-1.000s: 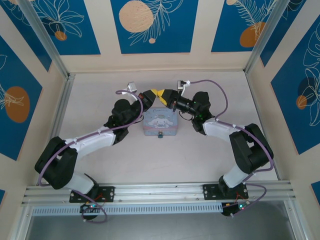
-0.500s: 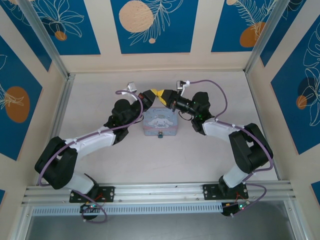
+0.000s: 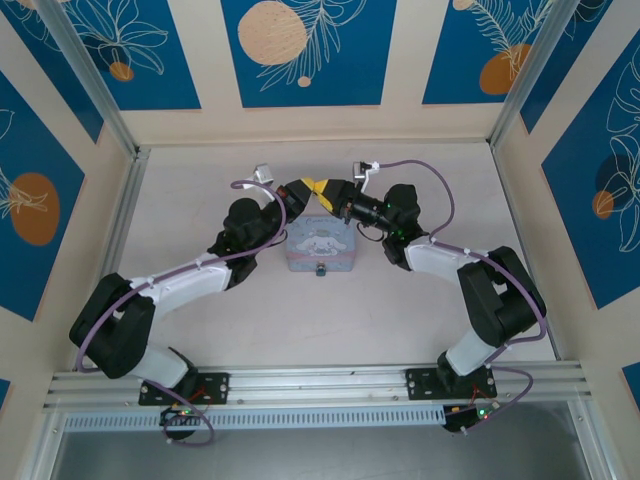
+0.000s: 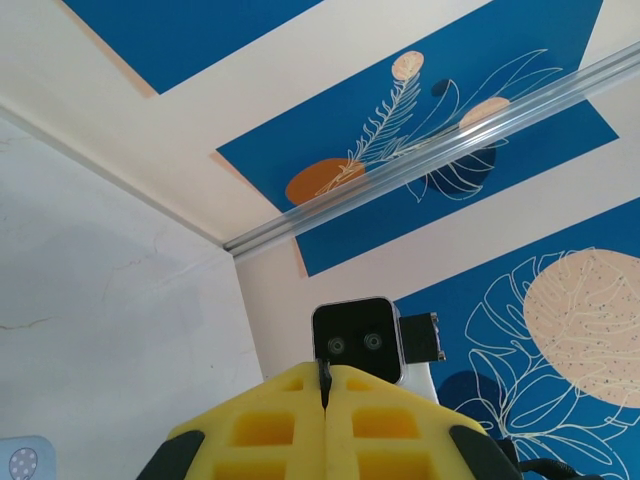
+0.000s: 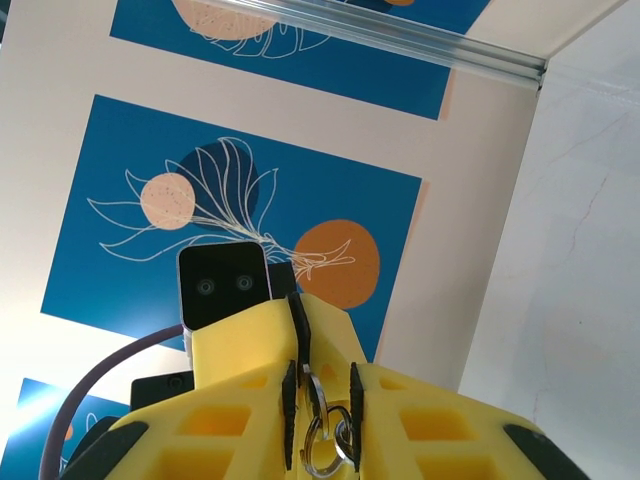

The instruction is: Unlock a padlock with a key

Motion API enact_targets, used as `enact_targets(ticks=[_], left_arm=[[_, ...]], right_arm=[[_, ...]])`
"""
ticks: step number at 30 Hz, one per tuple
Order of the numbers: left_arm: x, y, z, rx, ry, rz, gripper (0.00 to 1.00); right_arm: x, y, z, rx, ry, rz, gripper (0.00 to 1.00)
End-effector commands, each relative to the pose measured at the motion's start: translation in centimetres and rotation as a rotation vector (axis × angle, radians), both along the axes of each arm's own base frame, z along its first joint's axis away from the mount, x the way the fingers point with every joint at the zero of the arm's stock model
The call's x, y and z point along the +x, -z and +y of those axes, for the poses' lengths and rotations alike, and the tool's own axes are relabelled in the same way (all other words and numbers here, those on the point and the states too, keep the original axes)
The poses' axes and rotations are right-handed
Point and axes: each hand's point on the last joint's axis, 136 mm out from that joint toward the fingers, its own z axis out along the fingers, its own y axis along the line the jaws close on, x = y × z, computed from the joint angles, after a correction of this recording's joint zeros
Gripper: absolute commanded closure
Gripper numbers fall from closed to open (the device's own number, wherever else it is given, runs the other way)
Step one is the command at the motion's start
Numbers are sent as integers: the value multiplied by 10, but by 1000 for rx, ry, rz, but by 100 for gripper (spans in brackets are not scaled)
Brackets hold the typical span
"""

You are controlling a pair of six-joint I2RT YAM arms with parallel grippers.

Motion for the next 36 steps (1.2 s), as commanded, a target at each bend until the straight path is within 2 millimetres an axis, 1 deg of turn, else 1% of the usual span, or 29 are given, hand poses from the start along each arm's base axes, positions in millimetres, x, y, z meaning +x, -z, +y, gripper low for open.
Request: enact_targets(ticks=[1,8,11,18,20,25,30,36], left_arm=[[-1,-9,-4,-12,-3,-32,100],[-1,-10,-4,-8,-4,-34,100],[-1,-10,-4,-8,-3,-34,100],[-2,-7,-3,-9,-2,-29,100],[-3,-6,-2,-10,-4,-23,100],[-8,0,3,-6,-8,-8,100],[-12,-2,8,-4,-16,-9,100],[-14,0,11,4,-24,1,100]], right_arm=[[-7,0,3,8,-21,-20,76],[-8,3,2,7,-20,-14,77],[-8,3,2,7,-18,-15,80],[-5,1,0,13,-7,-13,93],[-4,1,-1,16,-4,-10,100],[-1,5,-6,17,13,4,100],[0,12,-8,7,16,19,100],[0,14,-7,3,12,22,100]])
